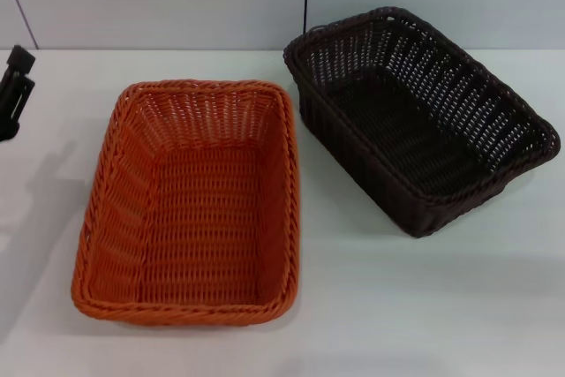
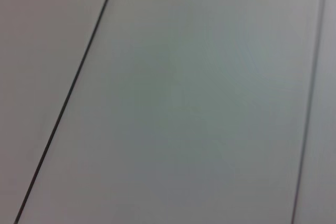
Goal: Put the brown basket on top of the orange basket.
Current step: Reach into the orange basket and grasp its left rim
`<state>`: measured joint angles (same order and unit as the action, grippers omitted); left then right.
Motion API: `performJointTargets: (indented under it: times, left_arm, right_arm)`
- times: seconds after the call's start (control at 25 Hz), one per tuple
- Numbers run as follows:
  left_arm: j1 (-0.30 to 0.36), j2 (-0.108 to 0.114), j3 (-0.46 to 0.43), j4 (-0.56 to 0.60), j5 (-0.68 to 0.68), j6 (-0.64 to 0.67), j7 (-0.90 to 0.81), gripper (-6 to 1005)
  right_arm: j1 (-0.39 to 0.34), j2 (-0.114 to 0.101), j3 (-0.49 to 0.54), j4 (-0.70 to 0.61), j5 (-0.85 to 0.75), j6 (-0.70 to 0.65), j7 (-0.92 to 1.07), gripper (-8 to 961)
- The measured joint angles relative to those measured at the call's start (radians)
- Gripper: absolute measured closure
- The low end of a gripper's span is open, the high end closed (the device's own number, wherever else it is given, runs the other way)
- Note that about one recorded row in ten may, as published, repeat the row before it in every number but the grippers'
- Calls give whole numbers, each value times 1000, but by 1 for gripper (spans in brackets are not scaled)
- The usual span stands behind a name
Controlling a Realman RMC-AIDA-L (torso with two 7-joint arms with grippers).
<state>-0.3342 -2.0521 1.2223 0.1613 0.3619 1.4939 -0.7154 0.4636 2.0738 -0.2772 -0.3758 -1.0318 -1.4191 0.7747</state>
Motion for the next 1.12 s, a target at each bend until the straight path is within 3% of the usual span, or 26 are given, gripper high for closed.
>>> performJointTargets:
  times: [0.36,0.44,0.48,0.52,0.6,0.68,0.76,0.8,0.88,0.92,0.96,1.0,1.12]
  left_arm:
    - [8,45,14,248,130,-234,-242,370]
    - [8,65,10,321,179,-280,-318,371]
    - [6,91,2,402,242,-329,-404,371]
    - [6,91,2,402,242,-329,-404,371]
    - [2,119,-3,488,327,-385,-513,371]
    - [-4,150,-5,581,446,-444,-658,371]
    - [-10,187,-37,712,680,-487,-917,371]
    - [-10,187,-37,712,680,-487,-917,371]
    - [-27,204,-125,850,1023,-450,-1234,371]
    - [-27,204,-125,850,1023,-450,-1234,371]
    - [-44,199,-203,934,1247,-377,-1424,371]
    - [-44,199,-203,934,1247,-377,-1424,371]
    - [-60,168,-295,1019,1455,-255,-1562,372]
  right_arm:
    - [-3,0,3,32,2,4,-1,332]
    - [-4,-1,3,37,3,4,-1,332]
    - [-5,-1,3,39,3,4,-2,332]
    - [-5,-1,3,39,3,4,-2,332]
    - [-6,-1,1,40,2,4,-2,332]
    - [-12,-1,-1,41,2,4,-2,332]
    - [-15,-1,-1,41,2,4,-2,332]
    - [-18,-1,-2,41,2,4,-2,332]
    - [-28,-2,-5,41,3,3,-2,332]
    - [-28,-2,-5,41,3,3,-2,332]
    - [-33,-2,-3,41,3,1,-2,332]
    - [-33,-2,-3,41,3,1,-2,332]
    - [-38,-2,0,41,3,0,-3,332]
